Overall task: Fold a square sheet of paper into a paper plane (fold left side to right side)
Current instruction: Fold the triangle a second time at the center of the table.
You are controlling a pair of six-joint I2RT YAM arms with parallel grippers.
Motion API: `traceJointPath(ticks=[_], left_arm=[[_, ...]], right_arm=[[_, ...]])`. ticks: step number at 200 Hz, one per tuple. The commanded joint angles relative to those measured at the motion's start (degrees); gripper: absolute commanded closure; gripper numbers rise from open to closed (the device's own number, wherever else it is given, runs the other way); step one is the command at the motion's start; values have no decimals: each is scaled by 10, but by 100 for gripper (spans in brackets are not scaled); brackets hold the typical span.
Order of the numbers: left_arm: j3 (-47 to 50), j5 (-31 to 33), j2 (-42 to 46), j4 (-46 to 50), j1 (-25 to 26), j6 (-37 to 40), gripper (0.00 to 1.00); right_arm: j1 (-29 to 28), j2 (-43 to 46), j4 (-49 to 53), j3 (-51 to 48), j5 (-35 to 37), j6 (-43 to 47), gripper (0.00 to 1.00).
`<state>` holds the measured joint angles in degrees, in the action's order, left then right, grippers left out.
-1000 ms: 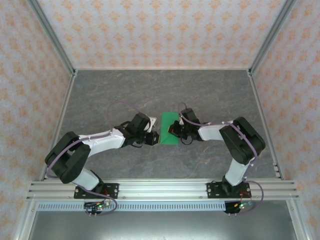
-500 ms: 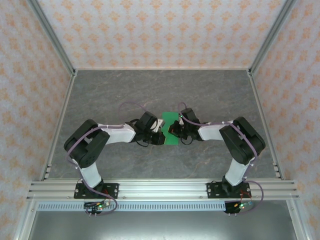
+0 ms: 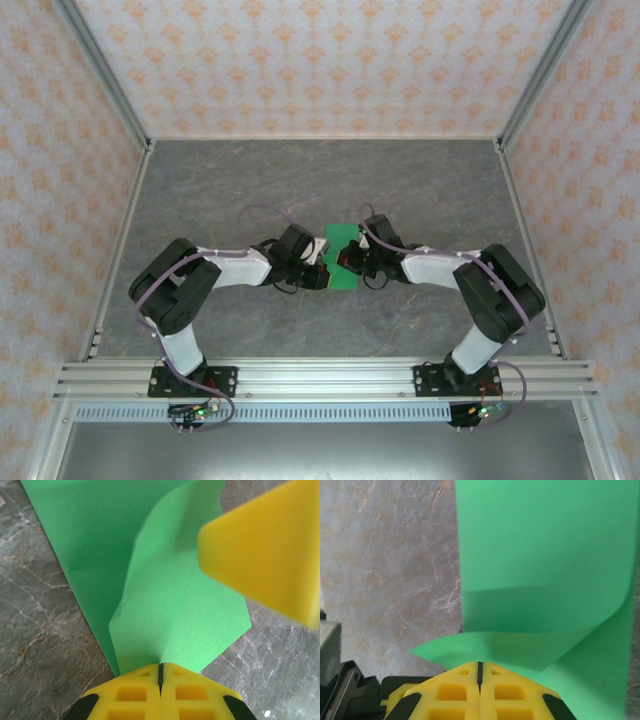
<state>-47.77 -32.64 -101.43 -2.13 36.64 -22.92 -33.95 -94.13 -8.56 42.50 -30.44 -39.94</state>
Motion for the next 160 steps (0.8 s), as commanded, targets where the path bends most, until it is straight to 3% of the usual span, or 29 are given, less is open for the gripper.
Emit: traceJointPath(ticks=[1, 96, 160], left_arm=[[21, 23, -19, 14, -1, 1, 97], [19, 33, -22, 20, -2, 1, 99], [29, 43, -25, 26, -4, -1, 100]], right_arm=[[-14, 3, -17, -17, 4, -14, 95], [-29, -54, -44, 1, -1, -21, 95], [-28, -61, 43, 10, 67, 32, 95]])
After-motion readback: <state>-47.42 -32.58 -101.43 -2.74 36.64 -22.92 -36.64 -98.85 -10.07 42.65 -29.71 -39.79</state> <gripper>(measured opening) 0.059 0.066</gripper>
